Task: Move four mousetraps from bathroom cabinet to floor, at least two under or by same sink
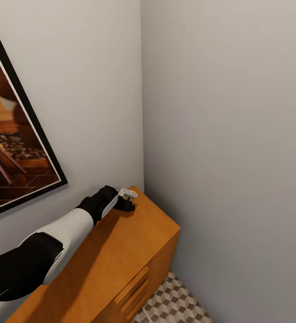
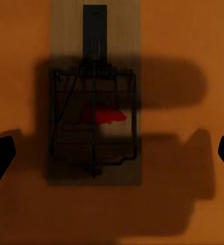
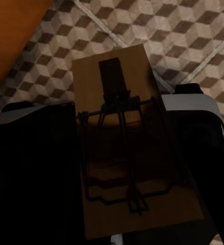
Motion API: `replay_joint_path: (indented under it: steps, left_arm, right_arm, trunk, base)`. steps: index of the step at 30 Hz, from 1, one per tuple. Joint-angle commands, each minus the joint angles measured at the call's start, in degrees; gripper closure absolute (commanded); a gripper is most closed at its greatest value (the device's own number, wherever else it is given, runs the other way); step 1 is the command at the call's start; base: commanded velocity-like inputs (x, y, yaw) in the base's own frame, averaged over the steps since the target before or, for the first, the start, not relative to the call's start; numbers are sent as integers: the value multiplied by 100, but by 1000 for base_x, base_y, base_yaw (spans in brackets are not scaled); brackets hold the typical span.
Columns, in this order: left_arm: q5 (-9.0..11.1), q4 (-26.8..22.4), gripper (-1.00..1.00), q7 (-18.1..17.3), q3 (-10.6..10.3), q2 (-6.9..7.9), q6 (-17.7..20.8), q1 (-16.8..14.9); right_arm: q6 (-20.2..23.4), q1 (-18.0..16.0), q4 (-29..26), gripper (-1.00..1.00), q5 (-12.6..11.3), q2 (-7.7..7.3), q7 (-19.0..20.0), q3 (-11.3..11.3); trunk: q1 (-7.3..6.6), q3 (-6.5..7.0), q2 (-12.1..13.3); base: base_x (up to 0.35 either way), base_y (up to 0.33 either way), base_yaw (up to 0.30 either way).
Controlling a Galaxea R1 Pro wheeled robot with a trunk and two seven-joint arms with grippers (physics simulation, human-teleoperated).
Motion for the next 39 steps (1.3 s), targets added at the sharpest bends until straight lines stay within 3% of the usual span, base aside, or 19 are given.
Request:
replay_joint_path:
  steps: [1, 39]
  left_arm:
    - [57, -4, -100, 11, -47, 5, 22, -7]
    - [57, 4, -100, 11, -47, 5, 22, -7]
  right_arm:
    - [-27, -6, 10, 100, -61, 0, 21, 41]
    - [-27, -6, 11, 100, -62, 0, 21, 41]
  trunk:
    - [3, -11, -11]
    - [3, -237, -11]
  base:
    - [0, 0, 0]
    - [0, 0, 0]
